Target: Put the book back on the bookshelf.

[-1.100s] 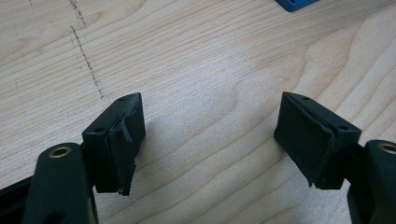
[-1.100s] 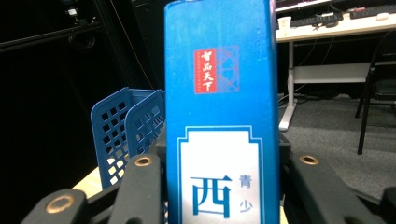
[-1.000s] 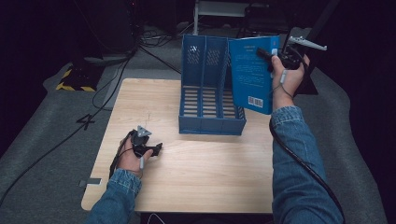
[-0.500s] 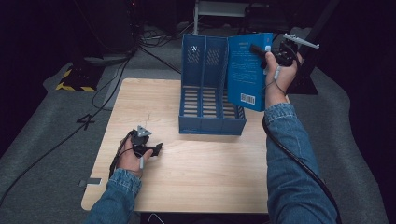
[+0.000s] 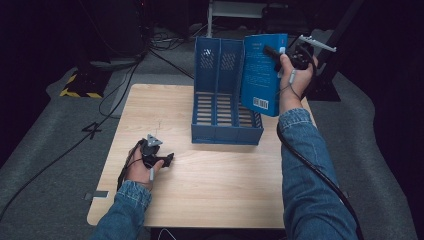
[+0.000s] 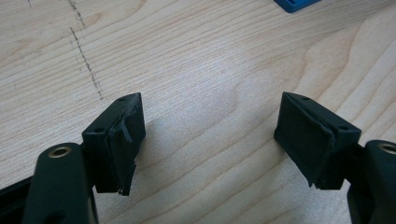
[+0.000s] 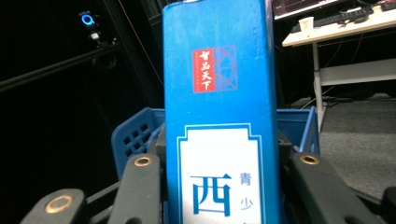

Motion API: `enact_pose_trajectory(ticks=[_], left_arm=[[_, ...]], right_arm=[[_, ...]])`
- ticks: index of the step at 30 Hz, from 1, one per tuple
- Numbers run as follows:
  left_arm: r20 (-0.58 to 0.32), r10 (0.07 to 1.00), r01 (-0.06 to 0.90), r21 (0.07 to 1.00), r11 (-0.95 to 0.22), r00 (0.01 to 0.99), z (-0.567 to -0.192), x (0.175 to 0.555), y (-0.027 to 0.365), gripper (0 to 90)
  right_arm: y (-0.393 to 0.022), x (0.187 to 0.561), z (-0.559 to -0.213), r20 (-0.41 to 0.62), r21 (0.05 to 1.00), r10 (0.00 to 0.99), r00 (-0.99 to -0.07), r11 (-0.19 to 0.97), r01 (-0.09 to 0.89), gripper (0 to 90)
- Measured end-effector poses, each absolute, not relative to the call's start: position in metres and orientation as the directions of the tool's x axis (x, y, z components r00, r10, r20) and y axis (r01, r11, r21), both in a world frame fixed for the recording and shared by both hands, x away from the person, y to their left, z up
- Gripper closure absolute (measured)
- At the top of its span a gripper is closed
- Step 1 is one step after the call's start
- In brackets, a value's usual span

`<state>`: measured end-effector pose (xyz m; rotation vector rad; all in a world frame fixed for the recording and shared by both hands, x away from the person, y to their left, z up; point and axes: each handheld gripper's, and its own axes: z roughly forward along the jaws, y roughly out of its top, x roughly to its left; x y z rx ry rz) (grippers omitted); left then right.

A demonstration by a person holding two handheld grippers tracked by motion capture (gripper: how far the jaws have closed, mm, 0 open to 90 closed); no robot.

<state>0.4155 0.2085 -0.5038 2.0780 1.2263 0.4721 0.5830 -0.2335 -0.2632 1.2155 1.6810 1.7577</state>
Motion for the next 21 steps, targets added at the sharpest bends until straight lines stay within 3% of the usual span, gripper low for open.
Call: enact_pose_trajectory(ticks=[4,21], left_arm=[[-0.026,0.868,0.626,0.704,-0.336,0.495,-0.504,0.417,0.208,24.4],[-0.022,0.867,0.624,0.704,-0.34,0.498,-0.504,0.418,0.208,24.4]], right_arm=[[-0.227,0.592,-0.281,0.295,0.947,0.791,-0.536,-0.167,0.276,60.8],[-0.204,0.584,-0.308,0.185,0.979,0.82,-0.541,-0.107,0.172,60.3]])
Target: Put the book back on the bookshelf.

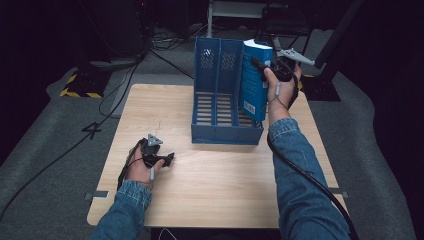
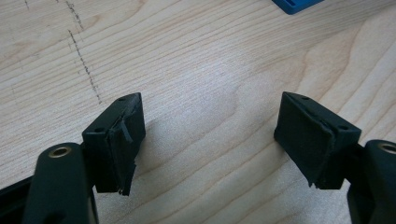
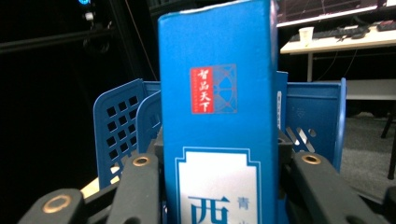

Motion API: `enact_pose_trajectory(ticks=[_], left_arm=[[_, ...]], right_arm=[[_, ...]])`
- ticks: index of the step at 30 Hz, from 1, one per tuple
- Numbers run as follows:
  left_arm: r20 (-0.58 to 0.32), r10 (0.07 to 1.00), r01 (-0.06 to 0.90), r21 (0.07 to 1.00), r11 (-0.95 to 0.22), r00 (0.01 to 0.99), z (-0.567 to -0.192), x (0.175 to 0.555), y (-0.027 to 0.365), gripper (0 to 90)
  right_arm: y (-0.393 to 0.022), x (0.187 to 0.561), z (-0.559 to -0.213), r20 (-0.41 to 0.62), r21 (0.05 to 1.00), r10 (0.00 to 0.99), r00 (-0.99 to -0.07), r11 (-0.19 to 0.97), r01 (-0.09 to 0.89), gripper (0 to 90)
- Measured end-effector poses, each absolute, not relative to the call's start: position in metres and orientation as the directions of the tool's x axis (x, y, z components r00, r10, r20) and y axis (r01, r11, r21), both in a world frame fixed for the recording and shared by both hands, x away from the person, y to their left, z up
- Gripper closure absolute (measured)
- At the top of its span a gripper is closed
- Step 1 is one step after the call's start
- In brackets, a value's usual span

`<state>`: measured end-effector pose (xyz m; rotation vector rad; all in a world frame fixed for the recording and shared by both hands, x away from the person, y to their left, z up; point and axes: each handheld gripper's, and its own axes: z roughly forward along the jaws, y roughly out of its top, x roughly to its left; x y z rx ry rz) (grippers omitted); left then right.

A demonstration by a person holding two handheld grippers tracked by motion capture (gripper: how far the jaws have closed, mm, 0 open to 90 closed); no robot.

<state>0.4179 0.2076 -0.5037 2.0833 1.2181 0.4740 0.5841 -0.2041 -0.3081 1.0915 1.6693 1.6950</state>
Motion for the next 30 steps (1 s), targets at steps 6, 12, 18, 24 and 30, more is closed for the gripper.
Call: enact_pose_trajectory(ticks=[6,12,18,24,30], left_arm=[[-0.025,0.868,0.625,0.704,-0.338,0.497,-0.504,0.418,0.207,24.4],[-0.025,0.867,0.625,0.704,-0.338,0.497,-0.504,0.418,0.207,24.5],[-0.023,0.867,0.623,0.705,-0.339,0.498,-0.504,0.418,0.207,24.6],[-0.021,0.866,0.622,0.705,-0.341,0.499,-0.504,0.418,0.207,24.8],[-0.022,0.866,0.621,0.706,-0.341,0.5,-0.504,0.418,0.207,24.8]], right_arm=[[-0.196,0.582,-0.328,0.154,0.986,0.839,-0.522,-0.097,0.135,59.1],[-0.196,0.585,-0.353,0.15,0.98,0.852,-0.502,-0.061,0.189,58.5],[-0.196,0.575,-0.351,0.099,0.98,0.864,-0.494,0.002,0.199,57.3],[-0.191,0.557,-0.345,0.05,0.952,0.887,-0.459,0.097,0.291,55.4],[-0.182,0.558,-0.335,0.045,0.933,0.92,-0.389,0.101,0.347,46.7]])
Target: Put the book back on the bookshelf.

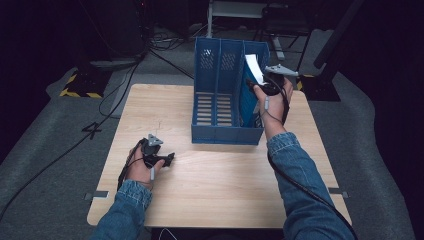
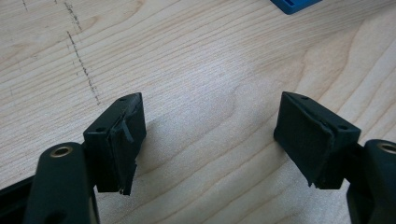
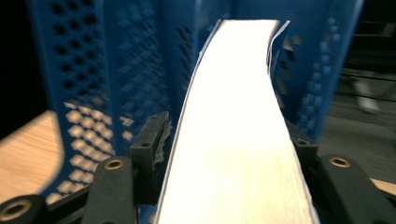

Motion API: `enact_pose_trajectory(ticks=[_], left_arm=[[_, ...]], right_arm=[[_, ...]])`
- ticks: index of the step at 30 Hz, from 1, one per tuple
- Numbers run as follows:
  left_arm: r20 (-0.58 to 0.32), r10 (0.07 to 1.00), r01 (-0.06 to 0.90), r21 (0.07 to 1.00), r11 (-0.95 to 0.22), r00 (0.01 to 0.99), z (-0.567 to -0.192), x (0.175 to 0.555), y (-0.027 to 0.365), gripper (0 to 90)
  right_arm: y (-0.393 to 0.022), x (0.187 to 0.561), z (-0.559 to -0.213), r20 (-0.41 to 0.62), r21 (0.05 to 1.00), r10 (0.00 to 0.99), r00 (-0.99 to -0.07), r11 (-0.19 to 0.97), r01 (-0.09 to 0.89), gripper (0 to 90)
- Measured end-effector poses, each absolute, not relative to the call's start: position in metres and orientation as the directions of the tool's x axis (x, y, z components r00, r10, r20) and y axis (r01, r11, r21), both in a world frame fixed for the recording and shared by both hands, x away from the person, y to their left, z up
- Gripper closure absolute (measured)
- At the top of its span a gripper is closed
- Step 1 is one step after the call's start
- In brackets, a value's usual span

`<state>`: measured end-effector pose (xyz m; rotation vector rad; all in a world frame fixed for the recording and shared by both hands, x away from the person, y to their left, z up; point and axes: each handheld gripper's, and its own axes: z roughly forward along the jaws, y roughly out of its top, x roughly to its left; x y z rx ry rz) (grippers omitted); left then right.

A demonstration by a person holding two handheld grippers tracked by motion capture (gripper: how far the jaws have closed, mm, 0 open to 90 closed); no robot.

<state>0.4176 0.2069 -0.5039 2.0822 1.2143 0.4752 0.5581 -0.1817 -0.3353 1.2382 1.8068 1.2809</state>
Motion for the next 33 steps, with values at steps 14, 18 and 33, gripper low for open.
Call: enact_pose_trajectory(ticks=[14,18,33], left_arm=[[-0.022,0.866,0.621,0.705,-0.341,0.5,-0.504,0.418,0.207,24.7],[-0.022,0.866,0.622,0.705,-0.342,0.5,-0.504,0.418,0.207,24.7],[-0.026,0.863,0.622,0.705,-0.342,0.504,-0.504,0.417,0.207,24.8]], right_arm=[[-0.18,0.571,-0.32,0.06,0.916,0.937,-0.344,0.085,0.392,61.4],[-0.178,0.574,-0.308,0.055,0.934,0.94,-0.336,0.071,0.35,61.4],[-0.164,0.596,-0.331,0.054,0.921,0.943,-0.327,0.079,0.381,60.2]])
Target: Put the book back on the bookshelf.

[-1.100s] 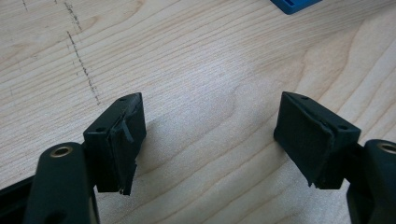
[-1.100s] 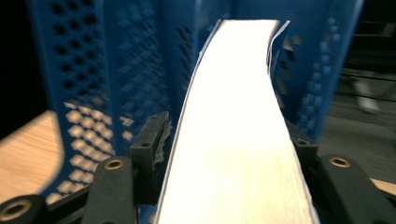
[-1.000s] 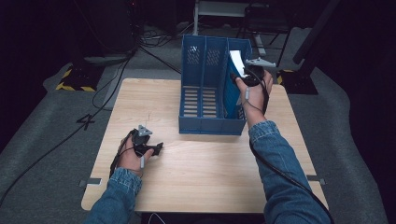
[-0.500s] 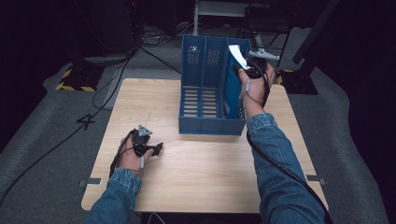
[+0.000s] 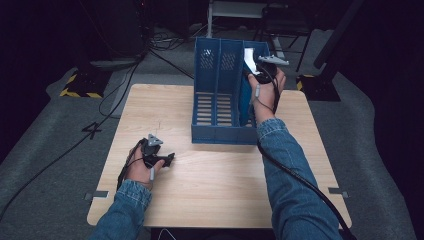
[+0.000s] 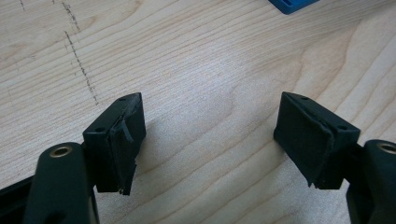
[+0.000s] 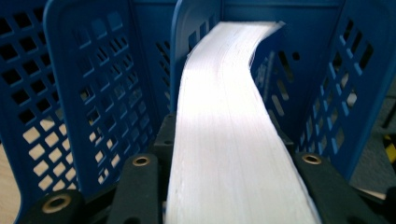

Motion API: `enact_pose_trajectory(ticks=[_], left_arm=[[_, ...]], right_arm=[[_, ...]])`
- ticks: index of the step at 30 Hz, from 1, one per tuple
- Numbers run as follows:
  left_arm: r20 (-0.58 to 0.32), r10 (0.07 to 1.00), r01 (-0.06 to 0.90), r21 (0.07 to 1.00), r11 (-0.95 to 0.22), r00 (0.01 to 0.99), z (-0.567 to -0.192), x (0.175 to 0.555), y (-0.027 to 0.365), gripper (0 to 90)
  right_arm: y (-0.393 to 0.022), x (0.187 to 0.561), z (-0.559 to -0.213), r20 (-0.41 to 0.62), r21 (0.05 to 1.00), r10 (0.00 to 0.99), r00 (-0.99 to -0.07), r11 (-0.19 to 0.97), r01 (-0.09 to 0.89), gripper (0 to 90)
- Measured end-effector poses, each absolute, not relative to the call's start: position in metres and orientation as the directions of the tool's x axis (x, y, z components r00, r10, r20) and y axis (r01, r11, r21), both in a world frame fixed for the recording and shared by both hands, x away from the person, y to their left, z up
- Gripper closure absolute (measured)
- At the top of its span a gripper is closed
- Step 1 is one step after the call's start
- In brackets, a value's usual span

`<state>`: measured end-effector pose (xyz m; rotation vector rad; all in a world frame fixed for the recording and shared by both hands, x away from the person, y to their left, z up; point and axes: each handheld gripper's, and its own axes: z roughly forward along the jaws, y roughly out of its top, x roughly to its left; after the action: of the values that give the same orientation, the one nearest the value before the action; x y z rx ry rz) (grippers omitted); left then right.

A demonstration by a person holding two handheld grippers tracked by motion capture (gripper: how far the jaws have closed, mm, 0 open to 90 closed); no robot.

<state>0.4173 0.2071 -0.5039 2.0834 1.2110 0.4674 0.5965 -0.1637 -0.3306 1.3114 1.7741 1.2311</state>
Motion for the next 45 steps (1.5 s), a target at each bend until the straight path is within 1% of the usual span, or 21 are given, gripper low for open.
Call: enact_pose_trajectory(ticks=[3,7,11,13,15,17,24,26,29,31,33,36,39,45], left_arm=[[-0.026,0.863,0.622,0.705,-0.342,0.504,-0.504,0.417,0.207,24.8],[-0.024,0.863,0.621,0.705,-0.343,0.505,-0.504,0.417,0.207,24.8],[-0.025,0.863,0.621,0.705,-0.343,0.505,-0.504,0.417,0.207,24.8],[-0.025,0.863,0.621,0.705,-0.342,0.505,-0.504,0.417,0.207,24.8],[-0.025,0.863,0.621,0.705,-0.342,0.504,-0.504,0.417,0.207,24.8],[-0.025,0.863,0.621,0.705,-0.343,0.505,-0.504,0.417,0.207,24.8],[-0.026,0.863,0.62,0.706,-0.342,0.505,-0.504,0.417,0.207,24.8],[-0.026,0.861,0.62,0.706,-0.343,0.507,-0.504,0.417,0.207,24.8],[-0.024,0.861,0.619,0.705,-0.346,0.508,-0.504,0.416,0.207,24.8],[-0.028,0.856,0.619,0.703,-0.35,0.516,-0.504,0.414,0.209,24.8],[-0.026,0.855,0.616,0.705,-0.352,0.518,-0.504,0.413,0.209,24.8],[-0.026,0.854,0.616,0.704,-0.353,0.519,-0.504,0.412,0.21,24.5],[-0.026,0.849,0.613,0.704,-0.36,0.528,-0.504,0.412,0.212,24.3],[-0.026,0.848,0.612,0.704,-0.36,0.529,-0.504,0.412,0.212,23.5]], right_arm=[[-0.163,0.595,-0.329,0.042,0.916,0.945,-0.323,0.092,0.389,59.4],[-0.167,0.592,-0.33,0.058,0.92,0.944,-0.326,0.076,0.384,51.8],[-0.172,0.588,-0.328,0.072,0.925,0.941,-0.331,0.061,0.374,49.6],[-0.173,0.585,-0.326,0.06,0.928,0.937,-0.343,0.075,0.366,47.0],[-0.173,0.583,-0.323,0.025,0.928,0.934,-0.357,0.111,0.356,44.4],[-0.174,0.578,-0.319,0.002,0.931,0.932,-0.362,0.13,0.34,44.3],[-0.183,0.559,-0.305,-0.017,0.942,0.916,-0.401,0.149,0.301,42.0],[-0.192,0.544,-0.298,-0.03,0.946,0.904,-0.426,0.164,0.281,40.7],[-0.197,0.537,-0.295,-0.016,0.945,0.896,-0.444,0.158,0.285,40.3],[-0.208,0.519,-0.291,0.003,0.944,0.873,-0.488,0.159,0.289,39.7],[-0.211,0.514,-0.291,0.002,0.943,0.867,-0.499,0.163,0.289,39.5],[-0.219,0.497,-0.291,0.013,0.936,0.837,-0.546,0.182,0.301,38.6],[-0.228,0.482,-0.292,0.002,0.924,0.812,-0.584,0.222,0.311,37.8],[-0.246,0.456,-0.298,0.024,0.903,0.786,-0.617,0.248,0.351,36.0]])
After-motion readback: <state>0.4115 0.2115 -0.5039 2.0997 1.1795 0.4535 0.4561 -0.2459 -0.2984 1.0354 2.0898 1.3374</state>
